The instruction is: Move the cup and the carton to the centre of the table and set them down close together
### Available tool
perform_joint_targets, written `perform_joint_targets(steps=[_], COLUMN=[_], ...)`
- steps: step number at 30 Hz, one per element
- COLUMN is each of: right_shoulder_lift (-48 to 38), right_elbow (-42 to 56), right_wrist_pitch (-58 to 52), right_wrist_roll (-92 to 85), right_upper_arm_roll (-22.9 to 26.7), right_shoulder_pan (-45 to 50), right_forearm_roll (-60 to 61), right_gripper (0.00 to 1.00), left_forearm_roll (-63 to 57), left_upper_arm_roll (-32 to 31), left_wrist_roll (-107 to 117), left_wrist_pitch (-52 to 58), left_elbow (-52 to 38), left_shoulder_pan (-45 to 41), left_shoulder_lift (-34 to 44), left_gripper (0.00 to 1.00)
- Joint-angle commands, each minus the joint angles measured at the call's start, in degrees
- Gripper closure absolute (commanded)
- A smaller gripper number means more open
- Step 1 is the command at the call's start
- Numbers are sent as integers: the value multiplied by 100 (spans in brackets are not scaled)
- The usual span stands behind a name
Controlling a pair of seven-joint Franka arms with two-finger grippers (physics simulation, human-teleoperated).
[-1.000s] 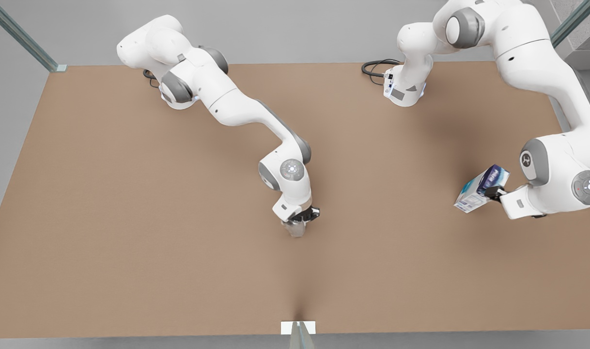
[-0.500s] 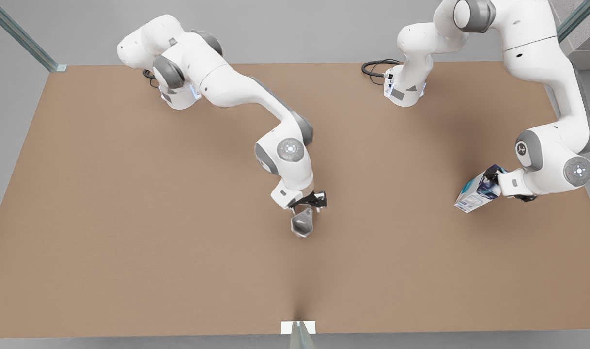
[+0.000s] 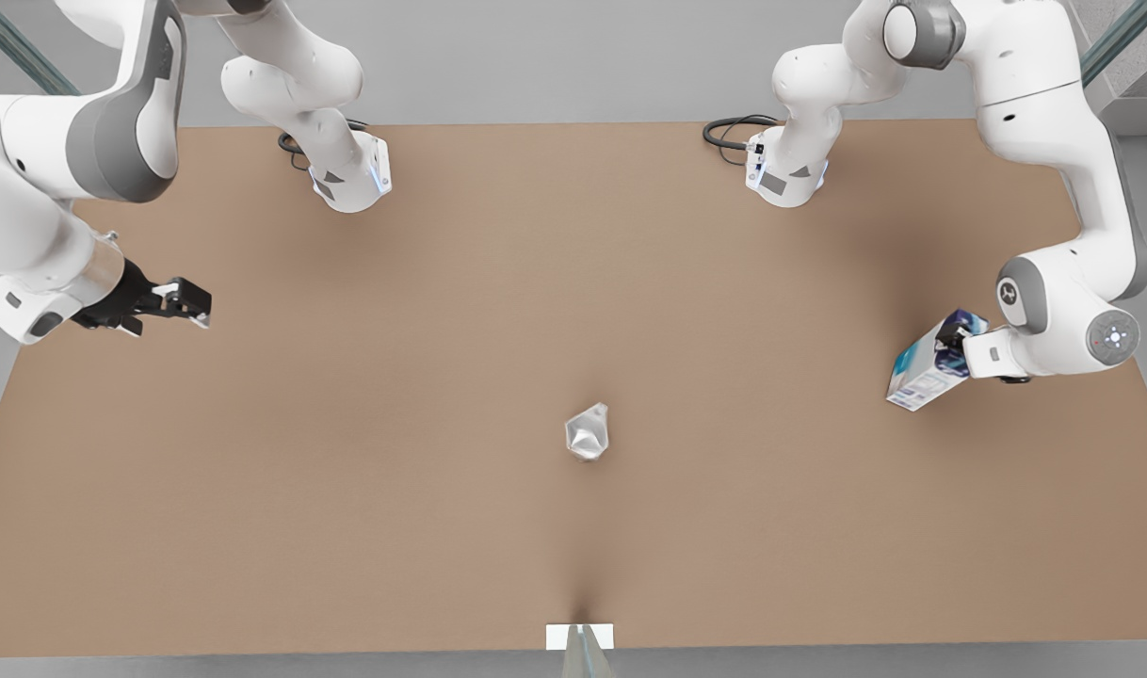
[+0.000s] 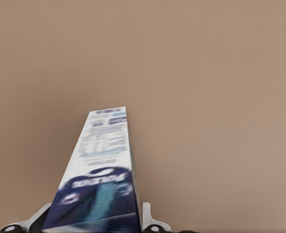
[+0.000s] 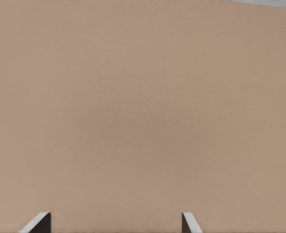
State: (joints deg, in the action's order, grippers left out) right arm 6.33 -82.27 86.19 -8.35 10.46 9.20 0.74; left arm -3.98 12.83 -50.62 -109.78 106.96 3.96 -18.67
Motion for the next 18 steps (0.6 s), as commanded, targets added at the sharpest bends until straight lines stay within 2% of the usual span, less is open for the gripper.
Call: perform_joint_targets(steps=[1,5,10,12,13,18], right_shoulder_lift=[8,17,193,272,263,281], right_elbow=[44,79,282,387,396,396], right_wrist_pitch=[12,12,65,135,135,135], right_wrist_roll=[0,-26,-18,-18,-18,9], right_upper_arm_roll=[0,-8,-17,-17,-17,-8], right_shoulder_pan=[-14,-6,-6,-14,-14,-23], right_forearm_roll=[5,-12,-135,-144,-135,-65], right_gripper=[0,0,0,0,0,0], left_forearm_roll=[2,2,20,20,46,90], left_upper_arm_roll=[0,9,-52,-536,-878,-3365], left_wrist_roll=[-1,8,544,1326,1870,5772], left_wrist_pitch=[1,9,229,1169,1301,1750], left_elbow=[0,0,-316,-1292,-1476,-1828], left_shoulder_pan=[0,0,-53,-141,-193,-360], left_shoulder_lift=[-5,-14,153,47,30,-111], left_gripper=[36,43,44,44,43,43])
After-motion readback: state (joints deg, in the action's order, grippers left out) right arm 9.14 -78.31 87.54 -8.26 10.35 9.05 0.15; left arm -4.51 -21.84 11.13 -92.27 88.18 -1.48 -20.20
